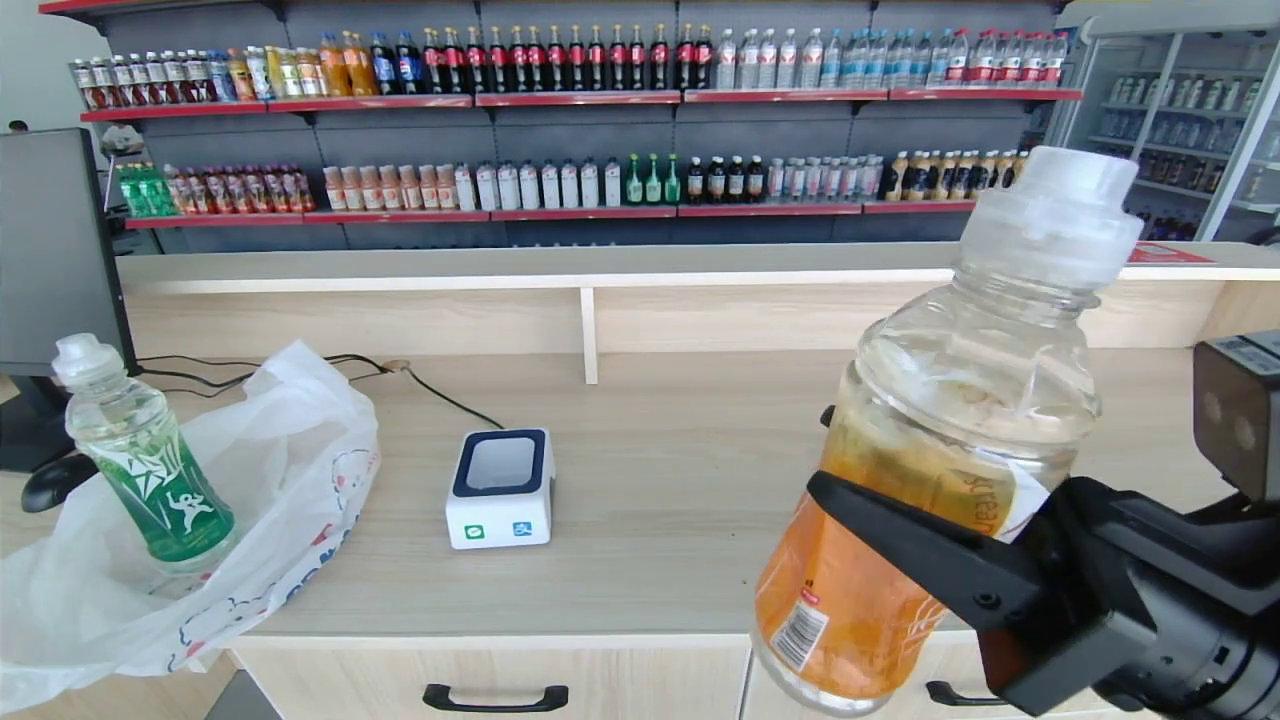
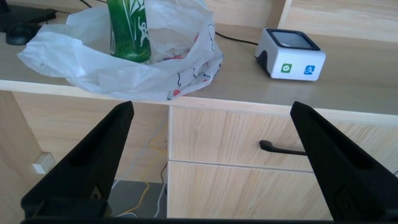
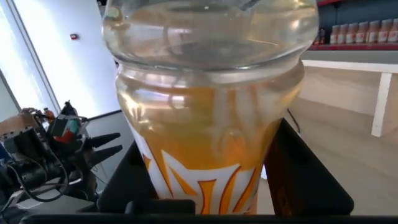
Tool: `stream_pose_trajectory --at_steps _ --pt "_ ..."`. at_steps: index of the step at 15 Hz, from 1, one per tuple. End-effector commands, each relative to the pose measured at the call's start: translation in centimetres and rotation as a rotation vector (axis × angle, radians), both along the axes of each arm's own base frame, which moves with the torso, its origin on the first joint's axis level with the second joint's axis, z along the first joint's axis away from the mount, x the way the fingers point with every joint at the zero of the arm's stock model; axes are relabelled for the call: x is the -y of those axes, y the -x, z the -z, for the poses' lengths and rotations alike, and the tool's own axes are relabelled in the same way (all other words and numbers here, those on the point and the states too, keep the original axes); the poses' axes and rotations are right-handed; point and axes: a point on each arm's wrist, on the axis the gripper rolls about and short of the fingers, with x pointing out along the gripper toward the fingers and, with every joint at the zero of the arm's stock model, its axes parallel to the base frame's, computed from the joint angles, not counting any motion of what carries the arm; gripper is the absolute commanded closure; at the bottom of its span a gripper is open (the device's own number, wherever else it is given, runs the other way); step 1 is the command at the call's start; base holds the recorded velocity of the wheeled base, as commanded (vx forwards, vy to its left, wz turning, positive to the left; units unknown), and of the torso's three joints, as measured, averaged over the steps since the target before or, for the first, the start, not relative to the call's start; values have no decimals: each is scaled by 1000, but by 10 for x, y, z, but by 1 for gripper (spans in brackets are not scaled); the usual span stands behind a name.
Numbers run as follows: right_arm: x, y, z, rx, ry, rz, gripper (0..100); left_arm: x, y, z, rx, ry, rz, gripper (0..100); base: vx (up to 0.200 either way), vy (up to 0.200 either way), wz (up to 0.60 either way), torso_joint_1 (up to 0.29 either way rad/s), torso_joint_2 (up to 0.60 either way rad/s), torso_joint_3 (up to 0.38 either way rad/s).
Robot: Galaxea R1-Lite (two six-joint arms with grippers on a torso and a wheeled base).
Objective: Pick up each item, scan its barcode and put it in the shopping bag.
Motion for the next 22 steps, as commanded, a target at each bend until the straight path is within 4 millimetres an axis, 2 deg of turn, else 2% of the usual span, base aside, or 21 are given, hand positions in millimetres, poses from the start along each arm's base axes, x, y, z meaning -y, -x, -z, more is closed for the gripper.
stream_pose_trajectory --at_steps 1,4,11,14,16,20,22 --pt "-2 0 4 21 30 7 100 0 0 0 1 0 0 0 0 0 0 0 0 0" --pt "-2 -15 6 65 63 132 100 0 0 0 1 0 -2 0 0 0 0 0 0 0" --pt "-16 -48 15 19 71 452 100 0 0 0 1 -2 0 0 0 0 0 0 0 0" --pt "-18 -53 17 10 76 461 100 0 0 0 1 -2 0 0 0 0 0 0 0 0" --pt "-20 -57 21 2 87 464 100 0 0 0 -1 -2 0 0 -200 0 0 5 5 -2" --pt "-14 -56 17 6 72 481 100 0 0 0 1 -3 0 0 -50 0 0 -6 3 1" --pt "-17 -66 24 -8 91 493 100 0 0 0 -1 -2 -2 0 0 0 0 0 0 0"
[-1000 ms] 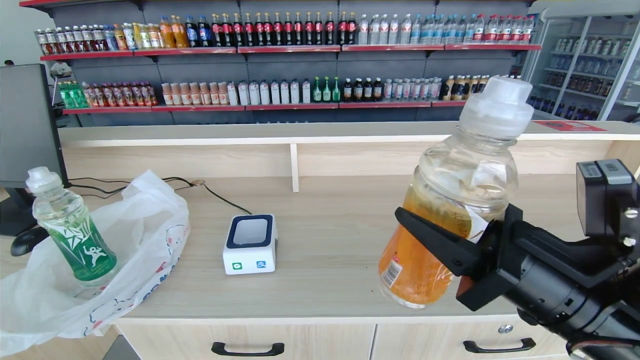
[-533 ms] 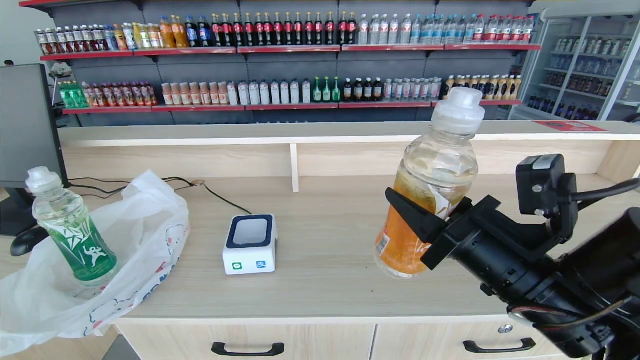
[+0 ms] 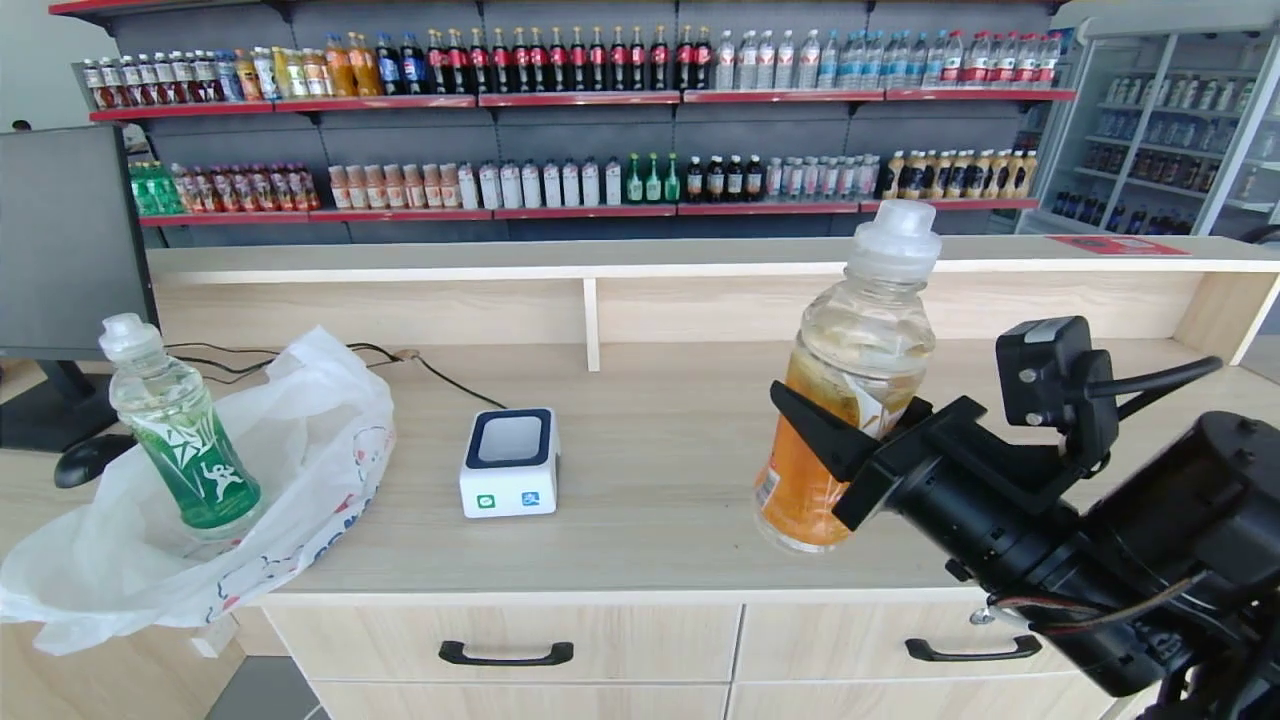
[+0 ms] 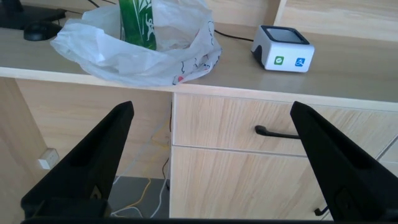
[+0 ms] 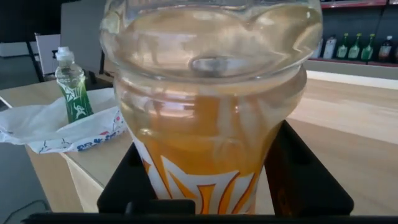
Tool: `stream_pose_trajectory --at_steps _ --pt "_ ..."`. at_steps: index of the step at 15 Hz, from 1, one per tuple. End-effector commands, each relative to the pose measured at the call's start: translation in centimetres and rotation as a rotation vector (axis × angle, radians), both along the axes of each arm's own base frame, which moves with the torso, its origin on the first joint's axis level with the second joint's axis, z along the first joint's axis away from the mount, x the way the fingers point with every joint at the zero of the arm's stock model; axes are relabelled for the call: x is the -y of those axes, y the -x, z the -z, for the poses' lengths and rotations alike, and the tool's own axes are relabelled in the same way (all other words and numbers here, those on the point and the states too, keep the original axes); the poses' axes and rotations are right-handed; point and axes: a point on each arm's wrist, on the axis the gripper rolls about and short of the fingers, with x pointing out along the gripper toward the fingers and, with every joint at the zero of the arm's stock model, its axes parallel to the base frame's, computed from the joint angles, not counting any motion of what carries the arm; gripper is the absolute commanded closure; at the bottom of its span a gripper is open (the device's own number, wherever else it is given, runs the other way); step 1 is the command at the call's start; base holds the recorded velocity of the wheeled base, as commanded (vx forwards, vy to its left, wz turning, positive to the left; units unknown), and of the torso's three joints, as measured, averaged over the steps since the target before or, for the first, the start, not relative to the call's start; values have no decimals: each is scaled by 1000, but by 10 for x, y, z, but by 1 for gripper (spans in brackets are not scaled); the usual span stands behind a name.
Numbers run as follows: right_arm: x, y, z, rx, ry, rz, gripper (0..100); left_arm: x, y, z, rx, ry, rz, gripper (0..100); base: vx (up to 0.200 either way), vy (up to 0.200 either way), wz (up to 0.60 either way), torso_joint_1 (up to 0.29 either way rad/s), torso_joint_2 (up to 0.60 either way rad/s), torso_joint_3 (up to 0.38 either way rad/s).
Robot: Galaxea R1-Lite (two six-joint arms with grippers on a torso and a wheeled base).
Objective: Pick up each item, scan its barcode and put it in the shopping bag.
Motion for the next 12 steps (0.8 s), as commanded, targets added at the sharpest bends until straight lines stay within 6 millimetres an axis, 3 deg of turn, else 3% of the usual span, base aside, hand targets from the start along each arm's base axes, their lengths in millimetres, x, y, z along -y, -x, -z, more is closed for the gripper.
stream_pose_trajectory --at_steps 1,4,9,12 --pt "-8 -11 4 -3 2 2 100 0 0 0 0 3 -2 0 0 0 0 0 0 0" --pt "-22 -27 17 -27 22 0 100 0 0 0 0 2 -2 0 0 200 0 -1 1 2" --pt "-21 -28 19 -33 27 2 100 0 0 0 0 0 -2 0 0 200 0 4 7 0" --pt "-3 -25 6 -6 -3 45 100 0 0 0 0 0 -2 0 0 200 0 5 2 4"
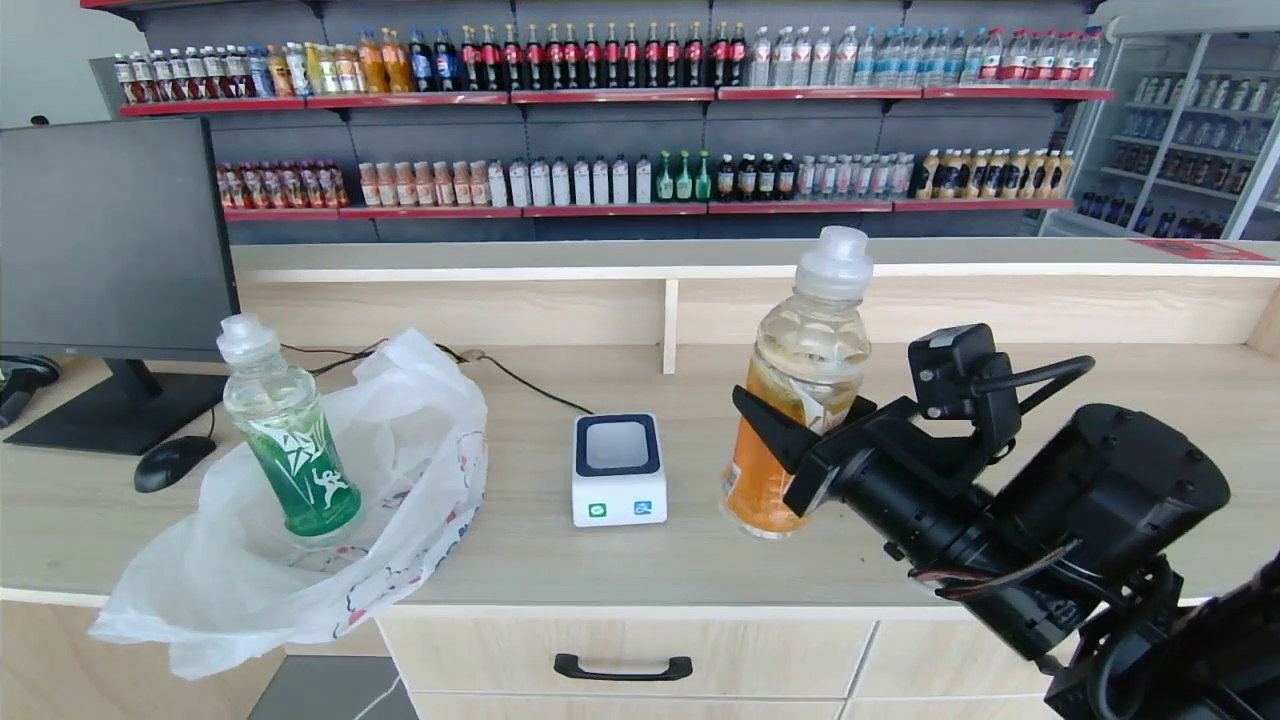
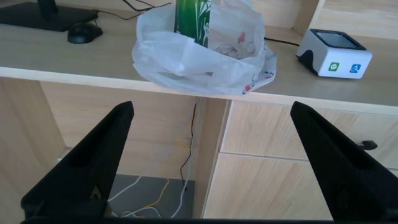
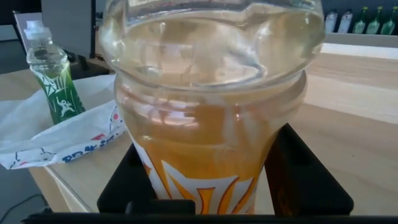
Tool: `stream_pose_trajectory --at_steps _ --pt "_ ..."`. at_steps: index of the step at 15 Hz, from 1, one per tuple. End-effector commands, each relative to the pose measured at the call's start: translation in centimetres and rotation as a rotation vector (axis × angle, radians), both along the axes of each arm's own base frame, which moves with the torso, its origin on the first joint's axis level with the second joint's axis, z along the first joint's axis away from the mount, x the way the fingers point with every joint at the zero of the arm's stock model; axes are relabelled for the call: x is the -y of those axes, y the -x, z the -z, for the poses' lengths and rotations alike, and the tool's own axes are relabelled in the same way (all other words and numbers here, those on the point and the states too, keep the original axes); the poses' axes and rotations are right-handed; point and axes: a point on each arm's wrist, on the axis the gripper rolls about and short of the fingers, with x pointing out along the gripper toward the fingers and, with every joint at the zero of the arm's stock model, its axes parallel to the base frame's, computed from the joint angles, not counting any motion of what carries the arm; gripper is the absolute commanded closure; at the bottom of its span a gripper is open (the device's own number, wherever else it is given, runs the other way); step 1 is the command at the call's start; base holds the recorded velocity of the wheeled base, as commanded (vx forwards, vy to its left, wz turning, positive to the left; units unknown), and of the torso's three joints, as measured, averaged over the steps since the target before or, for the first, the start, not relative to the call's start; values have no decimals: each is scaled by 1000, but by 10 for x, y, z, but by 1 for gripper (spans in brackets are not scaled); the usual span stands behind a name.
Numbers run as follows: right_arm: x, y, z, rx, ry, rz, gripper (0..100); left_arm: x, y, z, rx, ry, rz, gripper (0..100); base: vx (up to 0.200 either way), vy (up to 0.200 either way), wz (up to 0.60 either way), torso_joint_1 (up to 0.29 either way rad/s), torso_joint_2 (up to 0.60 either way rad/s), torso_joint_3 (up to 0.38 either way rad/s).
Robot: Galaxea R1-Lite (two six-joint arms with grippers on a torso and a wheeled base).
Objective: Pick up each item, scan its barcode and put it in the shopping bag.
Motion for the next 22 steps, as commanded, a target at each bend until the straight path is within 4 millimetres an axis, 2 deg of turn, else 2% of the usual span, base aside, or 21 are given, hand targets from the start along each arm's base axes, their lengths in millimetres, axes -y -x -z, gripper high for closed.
stream_pose_trajectory --at_steps 1,3,8,13,16,17,20,22 --pt "21 -2 -7 13 -13 62 100 0 0 0 0 1 -1 0 0 200 0 2 2 -2" --pt "31 -12 -6 13 -14 110 100 0 0 0 0 0 -1 0 0 200 0 2 2 5" --pt "47 3 -8 4 -8 132 100 0 0 0 0 1 0 0 0 200 0 4 2 3" --pt "53 3 -9 4 -8 153 100 0 0 0 0 4 -1 0 0 200 0 3 5 1" --pt "71 -3 -11 45 49 241 100 0 0 0 0 4 -1 0 0 200 0 4 1 4" --pt "71 -2 -12 49 49 240 100 0 0 0 0 4 -1 0 0 200 0 2 2 12" --pt "78 17 -7 45 109 209 100 0 0 0 0 1 0 0 0 0 0 0 0 0" --pt "76 15 -10 133 218 185 100 0 0 0 0 1 0 0 0 0 0 0 0 0"
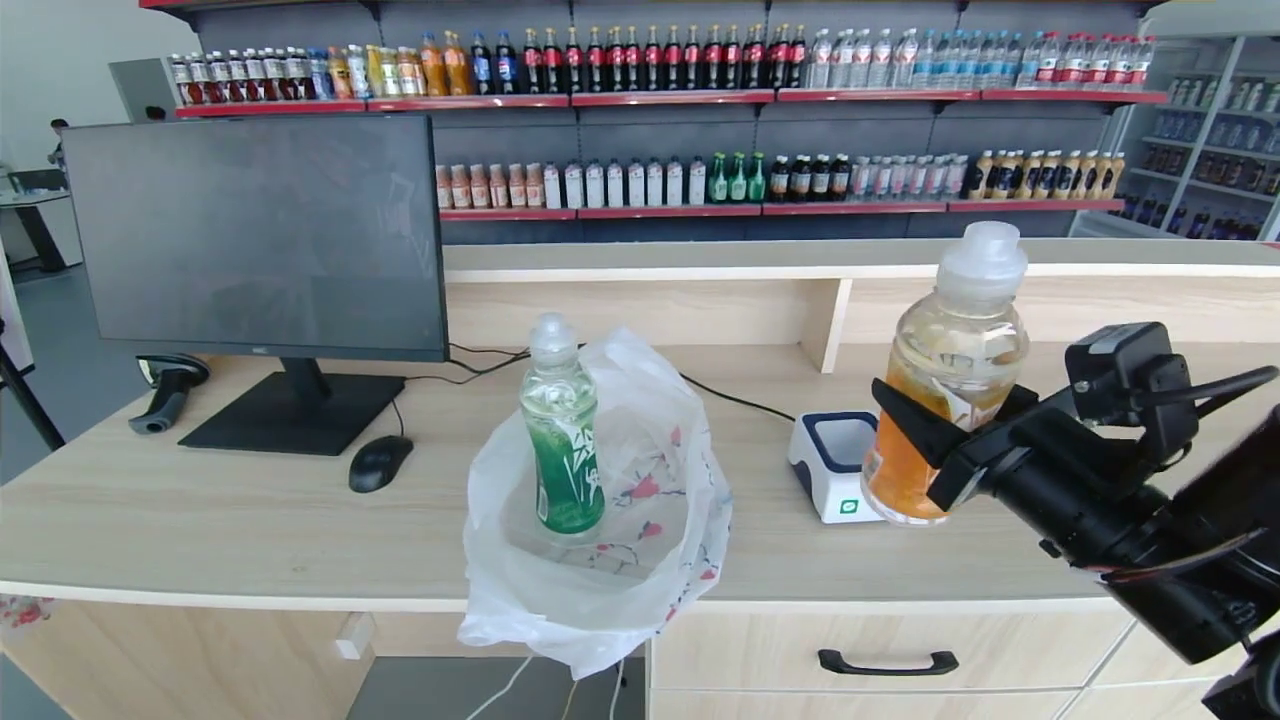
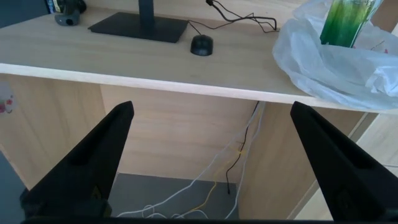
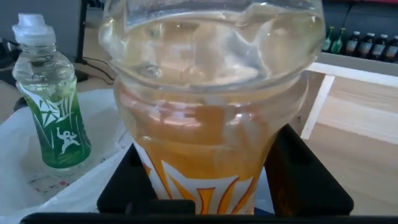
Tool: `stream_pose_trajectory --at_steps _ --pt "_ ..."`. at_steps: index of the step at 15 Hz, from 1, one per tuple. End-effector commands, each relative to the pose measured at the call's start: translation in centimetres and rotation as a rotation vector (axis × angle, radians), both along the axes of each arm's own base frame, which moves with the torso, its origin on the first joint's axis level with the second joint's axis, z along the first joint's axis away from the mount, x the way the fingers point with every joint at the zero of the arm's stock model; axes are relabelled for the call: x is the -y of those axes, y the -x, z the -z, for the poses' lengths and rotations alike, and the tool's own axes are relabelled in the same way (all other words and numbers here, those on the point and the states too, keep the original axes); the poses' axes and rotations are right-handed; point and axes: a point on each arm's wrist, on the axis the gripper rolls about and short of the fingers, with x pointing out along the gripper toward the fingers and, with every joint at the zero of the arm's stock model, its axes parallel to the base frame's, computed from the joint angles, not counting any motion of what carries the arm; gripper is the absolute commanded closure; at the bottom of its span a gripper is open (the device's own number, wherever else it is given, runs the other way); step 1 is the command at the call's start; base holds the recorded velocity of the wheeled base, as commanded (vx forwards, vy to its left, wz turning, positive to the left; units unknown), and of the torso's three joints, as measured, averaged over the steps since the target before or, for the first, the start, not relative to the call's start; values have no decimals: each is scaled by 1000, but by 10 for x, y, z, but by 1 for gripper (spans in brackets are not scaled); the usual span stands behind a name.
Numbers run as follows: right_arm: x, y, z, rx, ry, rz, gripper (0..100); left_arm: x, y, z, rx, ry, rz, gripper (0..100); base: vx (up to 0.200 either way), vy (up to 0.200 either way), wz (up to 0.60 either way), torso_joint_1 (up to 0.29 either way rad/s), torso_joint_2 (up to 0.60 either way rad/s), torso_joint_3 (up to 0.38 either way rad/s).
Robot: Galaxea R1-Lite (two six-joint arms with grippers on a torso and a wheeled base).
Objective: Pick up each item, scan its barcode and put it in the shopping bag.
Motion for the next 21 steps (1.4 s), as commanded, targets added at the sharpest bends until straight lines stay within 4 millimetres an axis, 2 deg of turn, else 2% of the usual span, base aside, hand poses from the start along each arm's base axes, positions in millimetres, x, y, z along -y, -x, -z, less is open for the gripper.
stream_pose_trajectory --at_steps 1,5,7,9,11,12,17,18,20,21 --pt "0 -5 -5 71 86 16 100 0 0 0 1 -2 0 0 0 0 0 0 0 0" --pt "-14 -33 -15 314 396 32 100 0 0 0 1 1 0 0 0 0 0 0 0 0" --pt "-18 -41 -3 374 531 -20 100 0 0 0 1 -1 0 0 0 0 0 0 0 0" --pt "-16 -49 -3 487 664 -32 100 0 0 0 1 1 0 0 0 0 0 0 0 0" --pt "-6 -61 10 532 777 -68 100 0 0 0 1 1 0 0 0 0 0 0 0 0" --pt "-7 -65 16 552 803 -107 100 0 0 0 1 2 0 0 0 0 0 0 0 0" --pt "-4 -65 18 681 946 -105 100 0 0 0 1 2 0 0 0 0 0 0 0 0" --pt "-5 -63 21 751 1021 -118 100 0 0 0 1 4 0 0 0 0 0 0 0 0" --pt "-6 -65 37 727 1048 -165 100 0 0 0 1 2 -2 0 0 0 0 0 0 0" --pt "-7 -66 37 747 1057 -172 100 0 0 0 1 2 -2 0 0 0 0 0 0 0"
